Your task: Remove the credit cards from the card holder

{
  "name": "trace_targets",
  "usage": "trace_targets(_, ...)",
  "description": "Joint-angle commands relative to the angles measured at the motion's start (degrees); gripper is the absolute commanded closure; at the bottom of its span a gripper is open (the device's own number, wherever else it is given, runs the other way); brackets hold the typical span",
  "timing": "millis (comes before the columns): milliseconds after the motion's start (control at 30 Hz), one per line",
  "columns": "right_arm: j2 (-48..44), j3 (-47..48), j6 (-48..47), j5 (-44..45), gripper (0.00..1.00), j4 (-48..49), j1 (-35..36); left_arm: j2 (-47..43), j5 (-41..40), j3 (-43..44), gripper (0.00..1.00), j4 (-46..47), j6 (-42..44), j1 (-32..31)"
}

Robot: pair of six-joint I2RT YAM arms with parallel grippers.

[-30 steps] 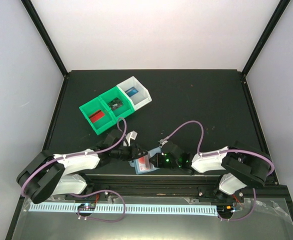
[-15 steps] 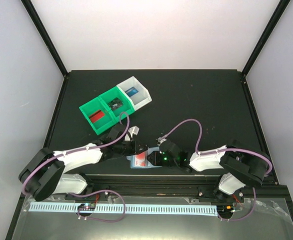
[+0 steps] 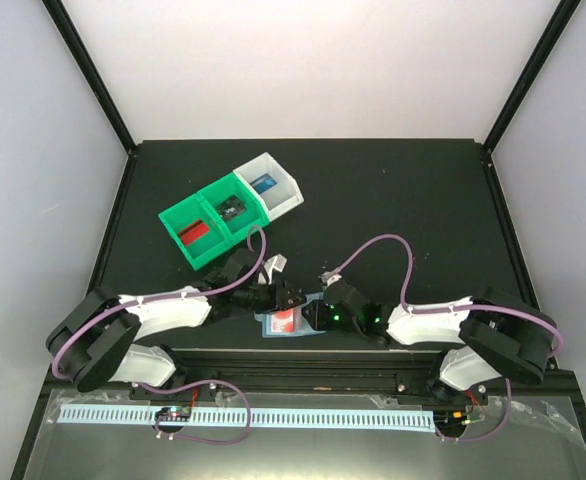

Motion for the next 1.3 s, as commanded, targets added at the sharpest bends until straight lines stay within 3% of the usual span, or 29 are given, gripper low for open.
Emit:
trace_targets(0, -2.4, -1.1, -2.3, 5.5, 0.76, -2.3, 0.2, 0.5, 1.9, 0.8, 0.70, 3.7, -2.0, -1.6)
trace_targets(300, -11.2, -3.2, -3.2, 12.5, 0.75, -10.3, 0.2, 3.3, 2.0, 0.6, 0.69, 5.2, -1.9, -1.9)
trace_targets(533, -17.5, -2.3, -4.5, 11.4, 0.74, -13.6, 0.2, 2.0, -2.2, 0.8, 0.63, 0.1, 1.4, -1.7)
trace_targets(633, -18.2, -2.7, -5.3, 8.5, 0.74, -10.7, 0.2, 2.3, -2.7, 0.2, 0.63, 0.1, 1.7, -1.5)
trace_targets(867, -14.5, -2.8, -4.8, 1.1, 0.74, -2.9, 0.2, 2.5, -3.9, -0.4, 0.63, -1.3, 3.0, -1.2)
trace_targets(1267, -5.8, 0.0, -3.5, 0.6, 0.77, -5.6, 0.2, 6.4, -4.1, -2.2, 0.63, 1.3, 3.7, -0.5)
